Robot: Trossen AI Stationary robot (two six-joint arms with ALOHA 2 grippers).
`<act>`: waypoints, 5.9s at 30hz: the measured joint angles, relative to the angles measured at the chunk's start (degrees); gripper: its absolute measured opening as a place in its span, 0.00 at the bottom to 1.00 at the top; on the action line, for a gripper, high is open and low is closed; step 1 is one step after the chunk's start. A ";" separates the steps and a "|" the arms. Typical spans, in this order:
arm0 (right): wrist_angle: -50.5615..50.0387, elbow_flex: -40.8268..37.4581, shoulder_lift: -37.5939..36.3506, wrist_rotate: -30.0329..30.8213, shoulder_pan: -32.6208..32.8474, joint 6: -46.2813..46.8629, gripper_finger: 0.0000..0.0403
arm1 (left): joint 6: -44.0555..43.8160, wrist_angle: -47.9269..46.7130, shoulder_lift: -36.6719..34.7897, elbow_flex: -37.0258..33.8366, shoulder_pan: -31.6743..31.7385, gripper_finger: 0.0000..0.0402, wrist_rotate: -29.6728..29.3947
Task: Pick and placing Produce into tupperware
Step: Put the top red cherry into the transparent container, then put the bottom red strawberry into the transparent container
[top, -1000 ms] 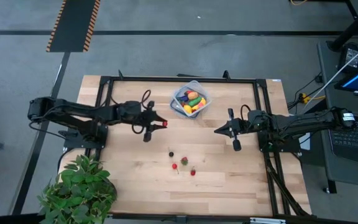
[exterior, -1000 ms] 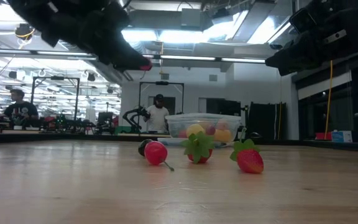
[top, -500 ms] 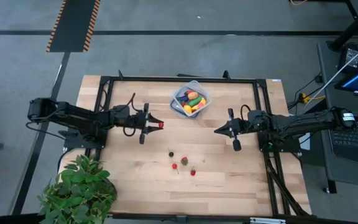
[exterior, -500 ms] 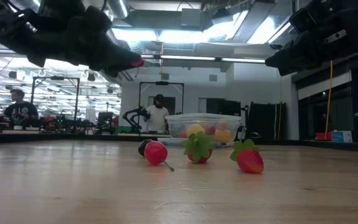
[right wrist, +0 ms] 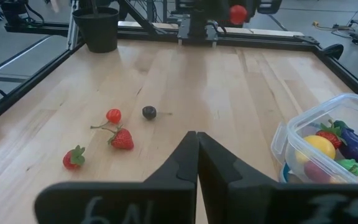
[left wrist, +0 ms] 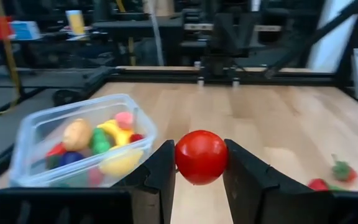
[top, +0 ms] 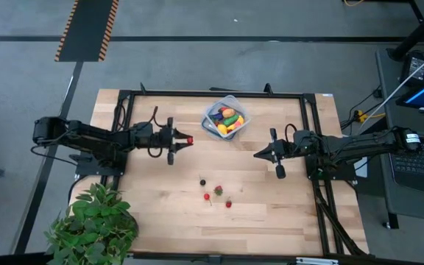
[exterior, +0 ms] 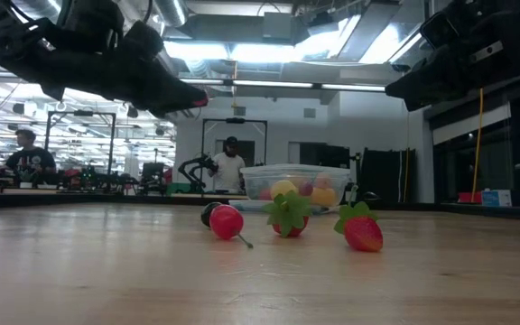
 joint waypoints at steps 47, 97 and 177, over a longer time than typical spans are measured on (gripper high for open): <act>0.07 0.00 -0.02 0.00 -0.02 0.26 0.02 | 10.63 -35.21 15.40 27.49 12.74 0.25 23.57; -0.02 0.00 -0.02 0.00 -0.04 -0.57 0.02 | 30.53 -95.09 57.02 92.15 23.00 0.25 16.84; 0.03 -0.02 -0.02 -1.21 -0.06 2.46 0.02 | 13.12 -95.28 35.72 80.99 10.28 0.31 18.02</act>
